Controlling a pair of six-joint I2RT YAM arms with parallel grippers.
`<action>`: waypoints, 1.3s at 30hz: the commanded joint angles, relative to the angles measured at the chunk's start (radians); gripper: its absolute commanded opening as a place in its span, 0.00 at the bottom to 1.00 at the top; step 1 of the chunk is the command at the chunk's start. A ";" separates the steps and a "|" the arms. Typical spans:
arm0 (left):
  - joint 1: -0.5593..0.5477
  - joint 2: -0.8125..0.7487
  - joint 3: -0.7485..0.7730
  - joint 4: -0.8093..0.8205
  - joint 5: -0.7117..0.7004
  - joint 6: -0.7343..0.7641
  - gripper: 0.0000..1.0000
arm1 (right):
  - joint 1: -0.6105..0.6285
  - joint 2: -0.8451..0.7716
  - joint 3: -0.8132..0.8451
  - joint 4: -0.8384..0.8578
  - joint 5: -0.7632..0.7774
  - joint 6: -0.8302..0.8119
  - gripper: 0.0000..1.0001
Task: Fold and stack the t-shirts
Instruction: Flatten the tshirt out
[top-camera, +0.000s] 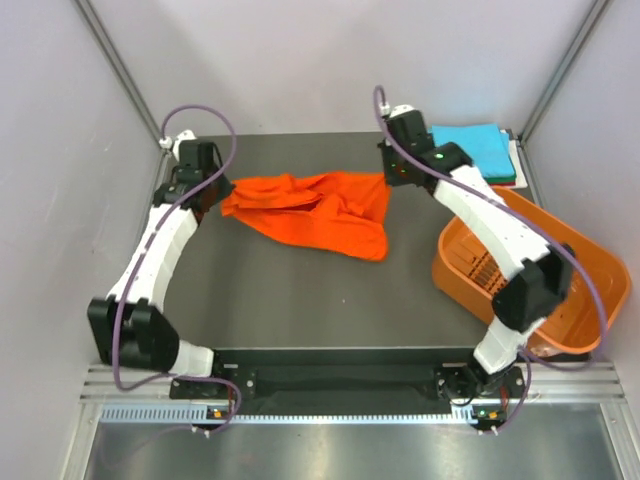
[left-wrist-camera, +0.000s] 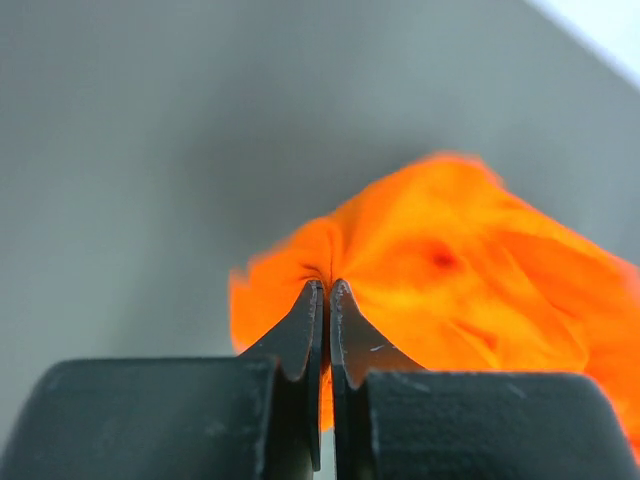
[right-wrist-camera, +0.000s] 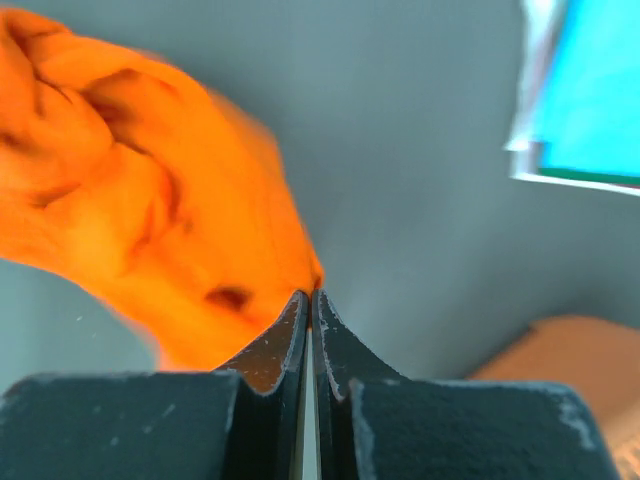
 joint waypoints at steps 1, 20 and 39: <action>-0.009 -0.132 -0.035 -0.111 -0.102 0.041 0.00 | -0.007 -0.172 -0.038 -0.111 0.115 -0.041 0.00; -0.313 -0.177 -0.248 0.062 0.119 0.207 0.49 | 0.008 -0.549 -0.506 0.064 -0.161 0.025 0.00; -0.313 0.141 -0.213 0.345 0.106 0.185 0.52 | -0.033 -0.271 -0.141 0.208 -0.199 0.065 0.00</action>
